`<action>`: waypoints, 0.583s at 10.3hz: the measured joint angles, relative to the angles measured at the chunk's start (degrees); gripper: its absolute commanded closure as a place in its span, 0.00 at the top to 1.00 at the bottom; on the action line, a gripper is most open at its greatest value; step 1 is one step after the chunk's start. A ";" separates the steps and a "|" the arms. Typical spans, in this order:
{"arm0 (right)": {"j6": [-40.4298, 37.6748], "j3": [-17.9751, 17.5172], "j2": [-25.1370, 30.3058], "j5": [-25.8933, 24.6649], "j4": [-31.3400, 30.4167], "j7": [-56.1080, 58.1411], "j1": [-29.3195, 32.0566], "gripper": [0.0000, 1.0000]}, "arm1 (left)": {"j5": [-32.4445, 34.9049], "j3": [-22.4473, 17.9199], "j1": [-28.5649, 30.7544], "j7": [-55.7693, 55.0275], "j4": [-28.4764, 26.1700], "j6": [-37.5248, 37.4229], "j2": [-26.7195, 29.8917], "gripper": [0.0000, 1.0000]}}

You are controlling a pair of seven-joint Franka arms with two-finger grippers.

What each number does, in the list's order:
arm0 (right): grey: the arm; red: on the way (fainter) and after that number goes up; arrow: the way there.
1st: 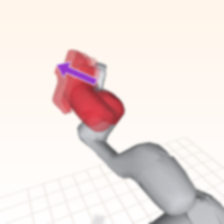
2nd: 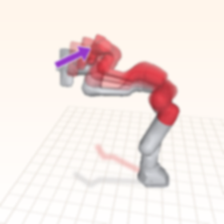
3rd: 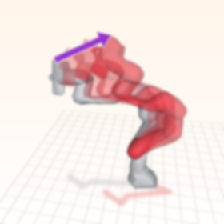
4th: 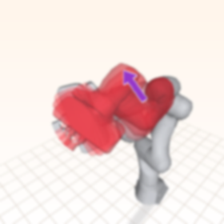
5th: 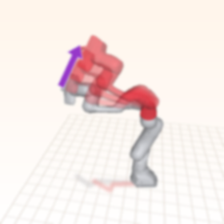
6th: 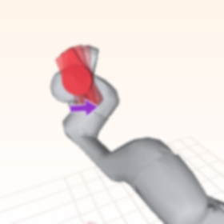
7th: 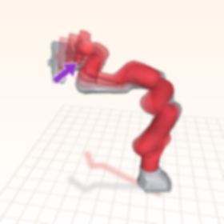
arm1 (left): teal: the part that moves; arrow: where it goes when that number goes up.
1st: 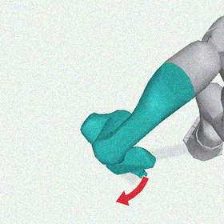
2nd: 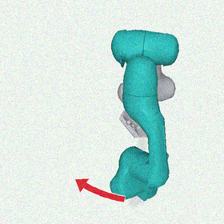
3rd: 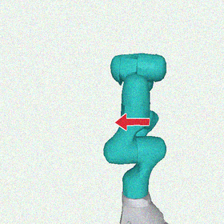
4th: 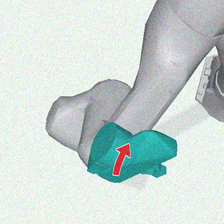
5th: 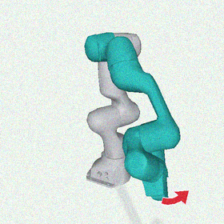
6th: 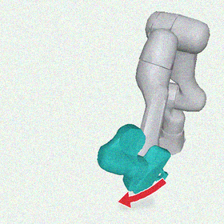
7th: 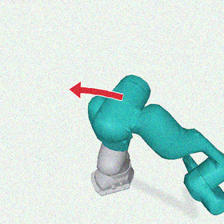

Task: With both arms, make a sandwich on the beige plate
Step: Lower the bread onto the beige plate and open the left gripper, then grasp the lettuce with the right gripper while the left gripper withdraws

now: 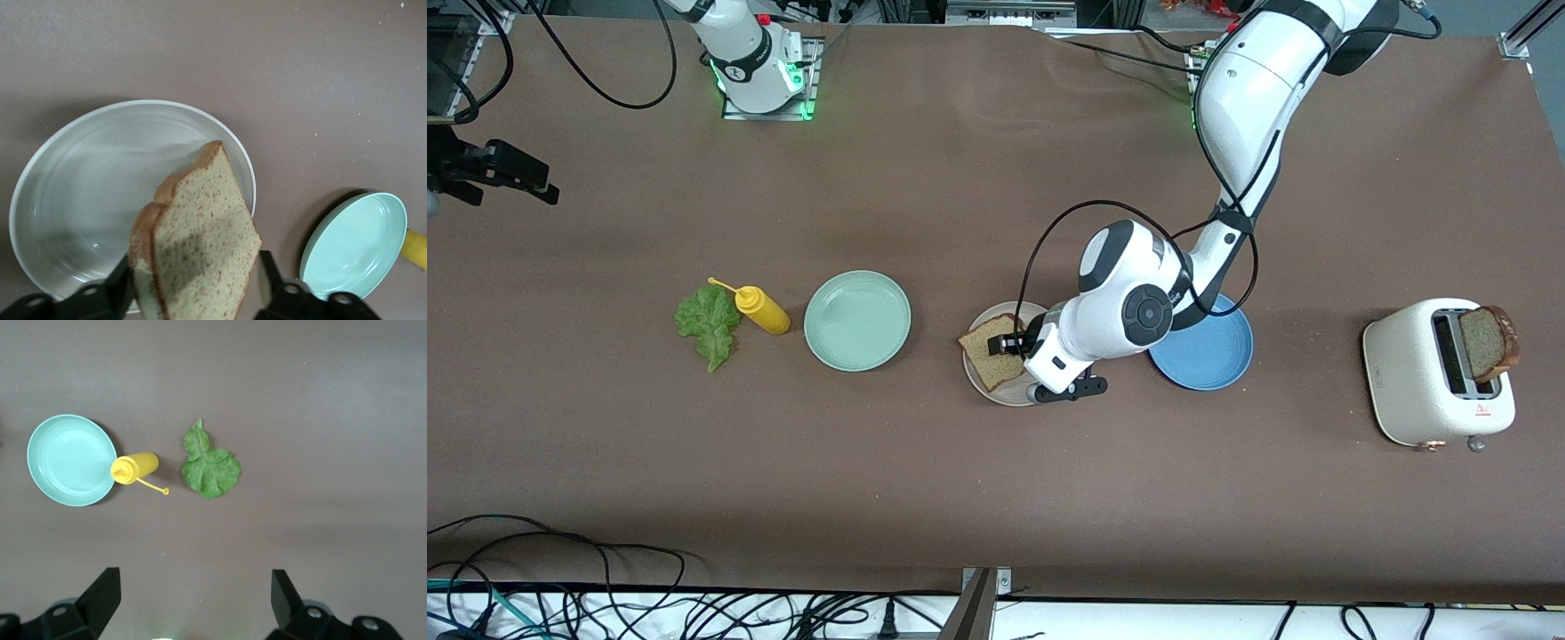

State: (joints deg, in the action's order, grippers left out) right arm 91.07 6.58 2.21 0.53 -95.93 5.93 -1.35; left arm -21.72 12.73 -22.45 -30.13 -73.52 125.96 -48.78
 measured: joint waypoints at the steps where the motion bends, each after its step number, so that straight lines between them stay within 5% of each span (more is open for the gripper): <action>1: 0.88 1.04 -0.72 0.01 -0.30 -0.01 0.11 1.00 | 0.00 -0.04 0.60 0.00 0.00 -0.58 0.00 1.00; 6: 2.64 3.43 -3.74 0.11 -2.35 0.05 0.47 1.00 | 3.34 -0.33 4.95 0.55 0.53 -5.30 0.56 1.00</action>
State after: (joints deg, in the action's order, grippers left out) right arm 93.72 10.01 -1.53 0.63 -98.28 5.98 -0.88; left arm -18.38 12.40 -17.50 -29.58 -72.99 120.65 -48.22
